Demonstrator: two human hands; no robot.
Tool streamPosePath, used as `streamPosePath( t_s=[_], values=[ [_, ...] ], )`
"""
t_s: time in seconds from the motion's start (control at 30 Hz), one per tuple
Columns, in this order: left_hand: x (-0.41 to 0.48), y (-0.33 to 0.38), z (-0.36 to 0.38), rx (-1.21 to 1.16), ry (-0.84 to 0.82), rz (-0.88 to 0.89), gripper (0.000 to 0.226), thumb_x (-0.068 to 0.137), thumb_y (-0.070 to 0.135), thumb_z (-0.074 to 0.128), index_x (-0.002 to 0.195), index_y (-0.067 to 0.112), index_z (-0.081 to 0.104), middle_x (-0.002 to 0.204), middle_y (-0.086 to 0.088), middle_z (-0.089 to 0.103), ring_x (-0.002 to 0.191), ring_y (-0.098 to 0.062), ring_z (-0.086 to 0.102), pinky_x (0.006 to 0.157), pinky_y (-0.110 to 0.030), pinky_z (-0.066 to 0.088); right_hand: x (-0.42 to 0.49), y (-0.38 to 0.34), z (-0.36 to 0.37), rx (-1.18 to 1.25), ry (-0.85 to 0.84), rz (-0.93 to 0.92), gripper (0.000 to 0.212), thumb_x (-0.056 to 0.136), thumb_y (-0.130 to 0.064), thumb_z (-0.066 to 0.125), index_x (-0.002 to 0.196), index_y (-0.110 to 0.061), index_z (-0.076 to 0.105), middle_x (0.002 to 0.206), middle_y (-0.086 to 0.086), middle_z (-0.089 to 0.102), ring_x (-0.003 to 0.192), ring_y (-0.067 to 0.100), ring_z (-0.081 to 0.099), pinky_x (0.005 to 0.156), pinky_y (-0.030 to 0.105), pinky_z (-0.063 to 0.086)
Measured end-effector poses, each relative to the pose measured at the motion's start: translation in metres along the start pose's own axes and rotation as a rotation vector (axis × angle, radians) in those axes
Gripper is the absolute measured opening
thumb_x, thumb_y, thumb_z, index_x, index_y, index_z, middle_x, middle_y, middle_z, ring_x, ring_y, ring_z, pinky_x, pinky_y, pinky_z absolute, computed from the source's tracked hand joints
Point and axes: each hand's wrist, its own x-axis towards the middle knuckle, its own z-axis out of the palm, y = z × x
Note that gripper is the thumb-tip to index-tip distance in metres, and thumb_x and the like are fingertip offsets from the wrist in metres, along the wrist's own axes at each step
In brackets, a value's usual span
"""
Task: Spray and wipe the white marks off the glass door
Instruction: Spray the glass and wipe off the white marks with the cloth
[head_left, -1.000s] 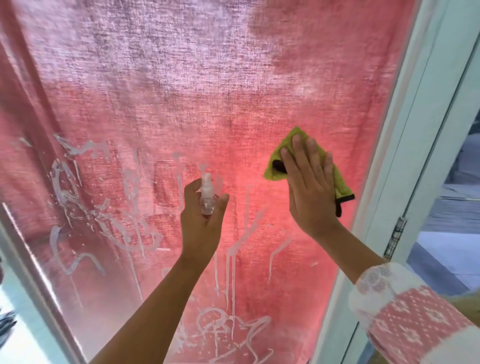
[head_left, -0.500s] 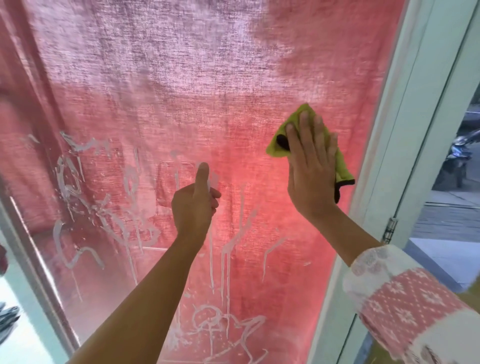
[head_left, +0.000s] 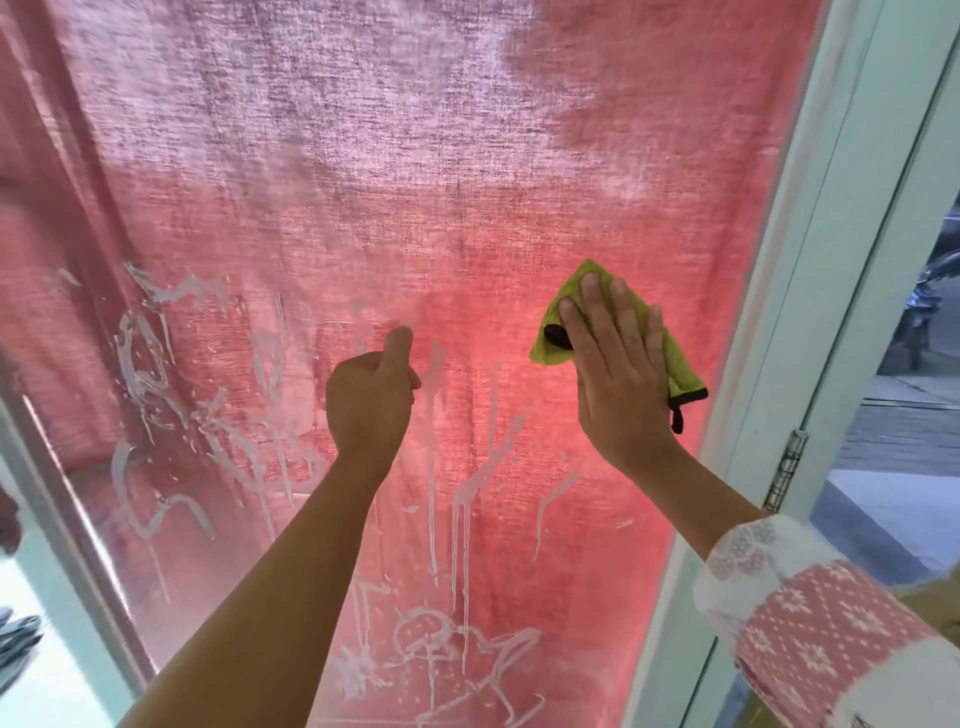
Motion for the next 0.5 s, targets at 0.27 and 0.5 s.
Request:
streamPosePath(
  t_s=[0.27, 0.5],
  values=[
    [0.02, 0.0, -0.02, -0.013, -0.138, -0.021, 0.068, 0.076, 0.076, 0.054, 0.042, 0.017, 0.062, 0.046, -0.002, 0.06, 0.051, -0.021, 0.057, 0.07, -0.042, 0.051, 0.032, -0.027, 0.012, -0.001, 0.081, 0.104, 0.05, 0.094, 0.002, 0.049, 0.142, -0.005, 0.039, 0.151, 0.014, 0.029, 0.143, 0.034, 0.021, 0.118, 0.051, 0.008],
    [0.036, -0.013, -0.036, -0.03, -0.102, -0.038, 0.06, 0.084, 0.053, 0.057, 0.036, 0.018, 0.056, 0.043, -0.001, 0.056, 0.047, -0.021, 0.053, 0.066, -0.039, 0.048, 0.025, -0.039, 0.024, -0.006, 0.054, 0.104, 0.047, 0.097, -0.002, 0.046, 0.143, -0.006, 0.037, 0.151, 0.016, 0.033, 0.143, 0.031, 0.02, 0.117, 0.054, 0.013]
  ],
)
